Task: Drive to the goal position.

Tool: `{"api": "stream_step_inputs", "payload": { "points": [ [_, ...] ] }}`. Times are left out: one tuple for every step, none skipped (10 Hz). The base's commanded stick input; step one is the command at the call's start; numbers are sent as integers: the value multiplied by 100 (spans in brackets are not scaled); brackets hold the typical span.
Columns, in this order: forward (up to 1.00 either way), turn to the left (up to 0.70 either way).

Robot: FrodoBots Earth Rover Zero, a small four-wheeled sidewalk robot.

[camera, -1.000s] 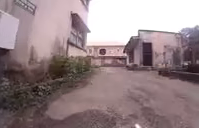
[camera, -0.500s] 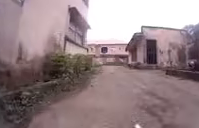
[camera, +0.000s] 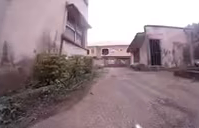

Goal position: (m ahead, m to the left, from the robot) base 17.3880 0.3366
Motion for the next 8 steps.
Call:
{"api": "stream_step_inputs", "payload": {
  "points": [
    [100,-16],
    [100,-27],
    [100,-27],
    [100,-17],
    [100,-1],
    [100,0],
    [100,0],
    [100,0]
  ]
}}
